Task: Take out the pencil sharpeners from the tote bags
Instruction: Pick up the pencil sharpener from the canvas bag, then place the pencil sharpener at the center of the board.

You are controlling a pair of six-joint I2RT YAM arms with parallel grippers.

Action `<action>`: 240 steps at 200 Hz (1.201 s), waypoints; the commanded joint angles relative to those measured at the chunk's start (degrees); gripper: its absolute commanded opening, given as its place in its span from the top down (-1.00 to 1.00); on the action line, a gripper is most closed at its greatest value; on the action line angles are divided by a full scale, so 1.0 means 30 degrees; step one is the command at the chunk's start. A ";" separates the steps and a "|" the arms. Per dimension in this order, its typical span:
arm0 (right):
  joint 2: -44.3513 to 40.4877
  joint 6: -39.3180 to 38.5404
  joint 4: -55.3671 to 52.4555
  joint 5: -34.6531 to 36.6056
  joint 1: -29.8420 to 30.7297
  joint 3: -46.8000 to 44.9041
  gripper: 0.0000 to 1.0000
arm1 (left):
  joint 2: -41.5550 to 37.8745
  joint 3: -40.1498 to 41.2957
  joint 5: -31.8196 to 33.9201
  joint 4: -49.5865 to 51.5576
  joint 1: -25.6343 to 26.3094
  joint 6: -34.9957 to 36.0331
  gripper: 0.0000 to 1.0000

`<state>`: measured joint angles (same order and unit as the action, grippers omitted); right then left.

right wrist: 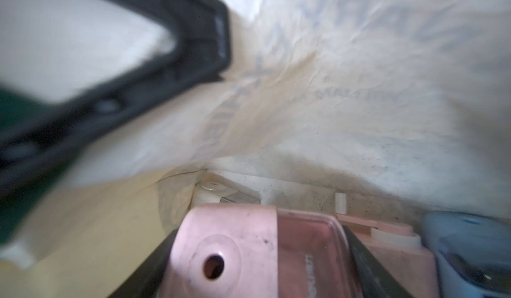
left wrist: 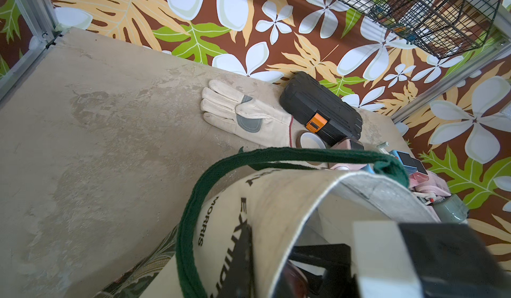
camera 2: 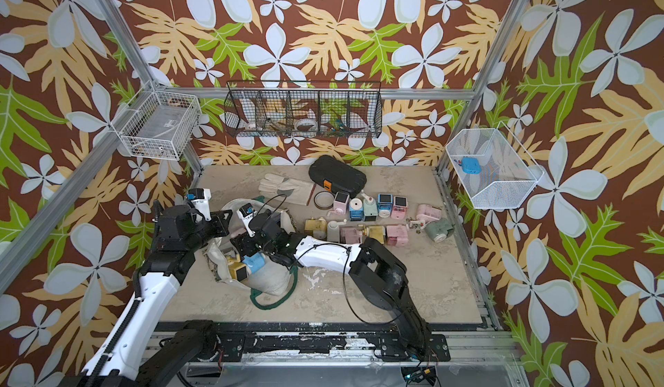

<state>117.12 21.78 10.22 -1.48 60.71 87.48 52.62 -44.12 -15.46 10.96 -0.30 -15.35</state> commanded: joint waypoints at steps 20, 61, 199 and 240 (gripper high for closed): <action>-0.2576 -0.1333 0.1408 -0.0194 0.0008 -0.2403 -0.26 | 0.0038 -0.0190 -0.0177 -0.1222 -0.0005 -0.0124 1.00; -0.5270 -0.1745 0.1352 -0.0012 -0.0014 -0.4906 -0.25 | 0.0056 -0.0169 -0.0090 -0.1222 -0.0015 -0.0122 1.00; -1.9912 -0.1740 0.0299 0.4996 -0.0150 -1.5741 -0.24 | 0.0097 -0.0206 0.0262 -0.1167 0.0004 -0.0097 1.00; -2.1672 -0.0584 0.0504 0.7630 -0.0436 -1.8441 -0.23 | 0.0038 -0.0206 0.0181 -0.1156 -0.0004 -0.0118 1.00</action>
<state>54.28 16.84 10.09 14.83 60.03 34.94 52.93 -44.14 -14.44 10.66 -0.30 -15.35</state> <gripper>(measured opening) 0.765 0.085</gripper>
